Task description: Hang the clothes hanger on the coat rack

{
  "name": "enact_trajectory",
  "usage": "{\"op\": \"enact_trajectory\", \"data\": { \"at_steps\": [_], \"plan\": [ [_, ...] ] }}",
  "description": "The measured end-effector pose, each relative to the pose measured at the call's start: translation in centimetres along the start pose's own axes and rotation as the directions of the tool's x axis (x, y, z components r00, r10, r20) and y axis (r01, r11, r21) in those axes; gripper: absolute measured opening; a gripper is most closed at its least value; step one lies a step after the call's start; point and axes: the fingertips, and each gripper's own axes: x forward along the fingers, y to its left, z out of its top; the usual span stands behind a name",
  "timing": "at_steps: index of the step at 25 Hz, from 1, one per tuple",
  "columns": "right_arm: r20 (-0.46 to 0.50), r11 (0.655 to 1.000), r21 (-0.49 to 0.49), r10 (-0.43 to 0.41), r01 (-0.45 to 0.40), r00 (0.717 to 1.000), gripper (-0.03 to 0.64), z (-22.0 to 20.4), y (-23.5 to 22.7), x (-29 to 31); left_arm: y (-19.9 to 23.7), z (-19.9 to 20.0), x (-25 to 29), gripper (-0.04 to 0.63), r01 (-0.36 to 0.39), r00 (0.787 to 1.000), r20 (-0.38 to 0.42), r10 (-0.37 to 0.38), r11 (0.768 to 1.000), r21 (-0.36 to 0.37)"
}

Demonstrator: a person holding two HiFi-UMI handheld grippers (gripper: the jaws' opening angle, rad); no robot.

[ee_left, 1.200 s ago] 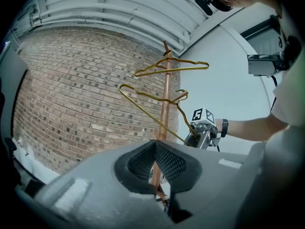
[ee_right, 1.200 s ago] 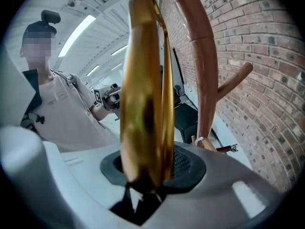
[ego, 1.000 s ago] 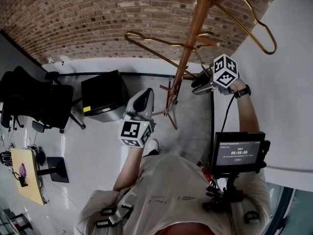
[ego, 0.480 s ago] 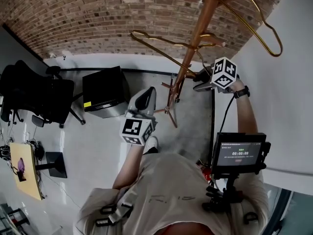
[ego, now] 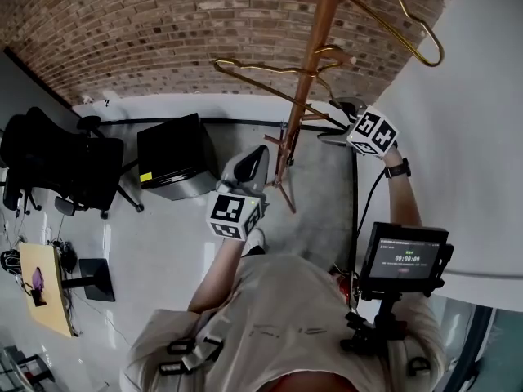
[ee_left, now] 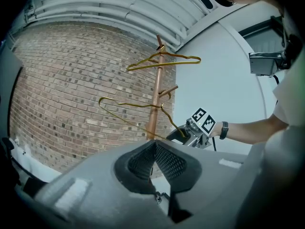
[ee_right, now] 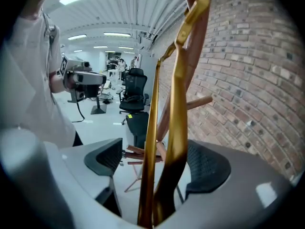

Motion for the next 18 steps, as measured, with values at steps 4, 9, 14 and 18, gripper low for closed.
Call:
{"op": "enact_trajectory", "data": {
  "at_steps": [4,9,14,18],
  "plan": [
    [0.068,0.985,-0.002,-0.171,0.172,0.983,0.417,0.0,-0.5,-2.6,-1.9,-0.3,-0.3,0.0,0.029,0.999,-0.02,-0.029,1.0,0.005],
    [0.07,0.97,-0.024,-0.239,0.241,0.969,0.417,-1.8,2.1,-5.2,-3.9,-0.7,-1.8,0.0,0.028,0.999,-0.037,-0.028,1.0,0.012],
    [0.086,0.964,-0.008,-0.263,0.264,0.961,0.428,-4.4,3.8,-6.6,-5.1,-2.0,-2.6,0.0,0.007,0.998,-0.058,-0.006,1.0,0.026],
    [0.097,0.953,0.044,-0.304,0.301,0.948,0.428,-6.1,5.6,-9.2,-7.9,-2.3,-4.7,0.0,0.0,0.997,-0.074,0.002,1.0,0.025]
  ]
}}
